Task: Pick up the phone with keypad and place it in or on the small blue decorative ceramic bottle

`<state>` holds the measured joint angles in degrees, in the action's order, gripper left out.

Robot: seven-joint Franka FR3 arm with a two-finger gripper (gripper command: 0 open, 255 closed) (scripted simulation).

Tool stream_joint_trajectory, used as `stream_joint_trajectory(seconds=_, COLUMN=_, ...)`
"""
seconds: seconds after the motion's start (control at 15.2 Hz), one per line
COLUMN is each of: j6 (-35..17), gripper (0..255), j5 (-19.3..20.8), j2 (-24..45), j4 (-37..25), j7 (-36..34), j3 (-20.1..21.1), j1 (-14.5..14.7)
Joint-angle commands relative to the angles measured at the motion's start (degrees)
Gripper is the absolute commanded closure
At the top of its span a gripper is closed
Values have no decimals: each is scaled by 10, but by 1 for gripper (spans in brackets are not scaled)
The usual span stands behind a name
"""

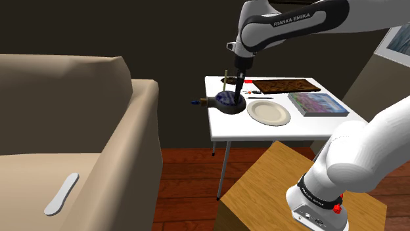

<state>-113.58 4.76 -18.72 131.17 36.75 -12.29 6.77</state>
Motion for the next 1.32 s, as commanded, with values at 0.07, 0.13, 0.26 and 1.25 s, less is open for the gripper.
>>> stream_joint_trajectory(seconds=0.07, j6=26, gripper=255, j5=0, j2=-7, j4=-18, j7=0, j3=1, j1=0)
stream_joint_trajectory(seconds=0.13, j6=34, gripper=255, j5=0, j2=-8, j4=-25, j7=0, j3=2, j1=0)
stream_joint_trajectory(seconds=0.26, j6=49, gripper=255, j5=0, j2=-11, j4=-38, j7=0, j3=3, j1=0)
stream_joint_trajectory(seconds=1.25, j6=143, gripper=255, j5=-14, j2=70, j4=-214, j7=41, j3=-20, j1=-4)
